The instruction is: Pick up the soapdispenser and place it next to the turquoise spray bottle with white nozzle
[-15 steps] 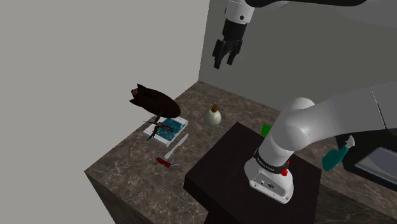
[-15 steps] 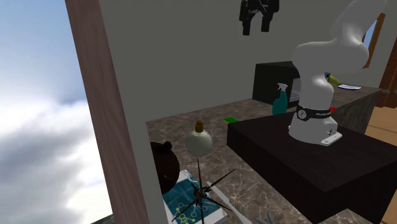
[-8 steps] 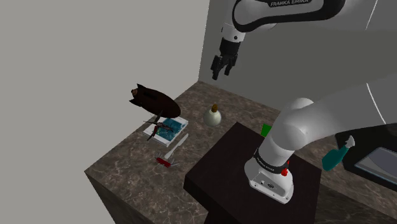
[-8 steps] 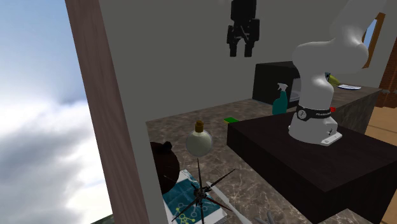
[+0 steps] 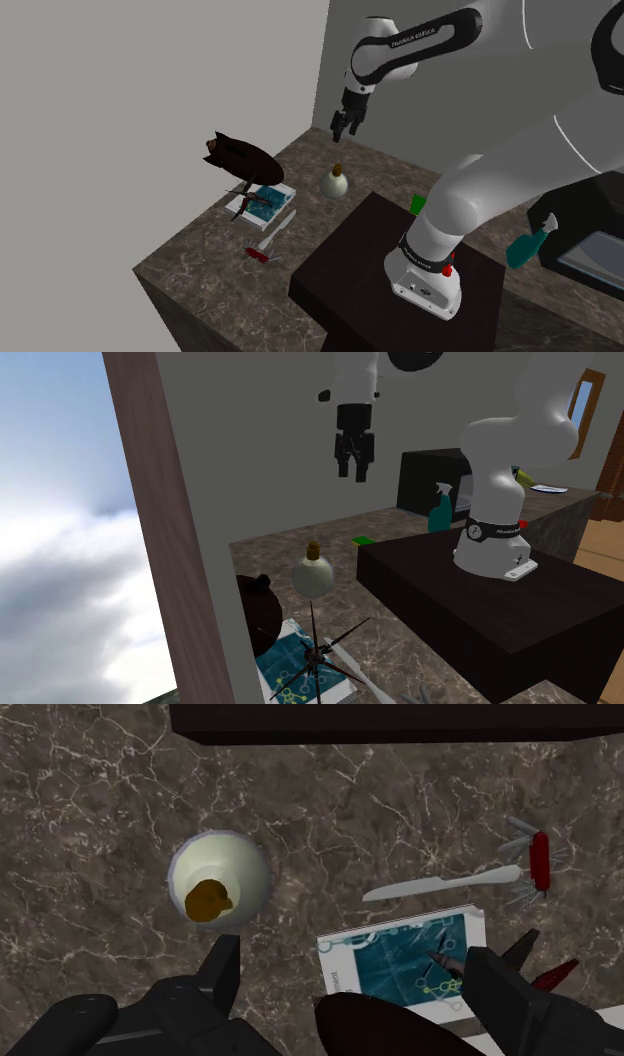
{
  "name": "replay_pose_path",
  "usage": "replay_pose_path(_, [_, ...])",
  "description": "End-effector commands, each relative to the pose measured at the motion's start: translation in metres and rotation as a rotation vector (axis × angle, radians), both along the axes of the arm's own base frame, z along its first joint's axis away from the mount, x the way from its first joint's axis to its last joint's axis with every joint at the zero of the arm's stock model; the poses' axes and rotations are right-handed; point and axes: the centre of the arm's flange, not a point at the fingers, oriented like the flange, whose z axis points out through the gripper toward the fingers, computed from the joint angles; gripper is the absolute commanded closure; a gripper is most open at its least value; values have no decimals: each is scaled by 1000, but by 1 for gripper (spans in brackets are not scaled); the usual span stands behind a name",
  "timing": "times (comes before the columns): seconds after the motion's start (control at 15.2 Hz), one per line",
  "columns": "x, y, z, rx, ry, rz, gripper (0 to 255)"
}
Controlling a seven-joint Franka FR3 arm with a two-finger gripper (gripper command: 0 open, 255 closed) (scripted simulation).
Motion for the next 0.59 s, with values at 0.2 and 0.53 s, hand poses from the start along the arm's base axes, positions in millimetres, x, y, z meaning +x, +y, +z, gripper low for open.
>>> replay_pose_path(0.2, [14,-31,-56,-3,4,-2,0])
replay_pose_path(0.53, [28,-65,-111,-5,9,-4,0])
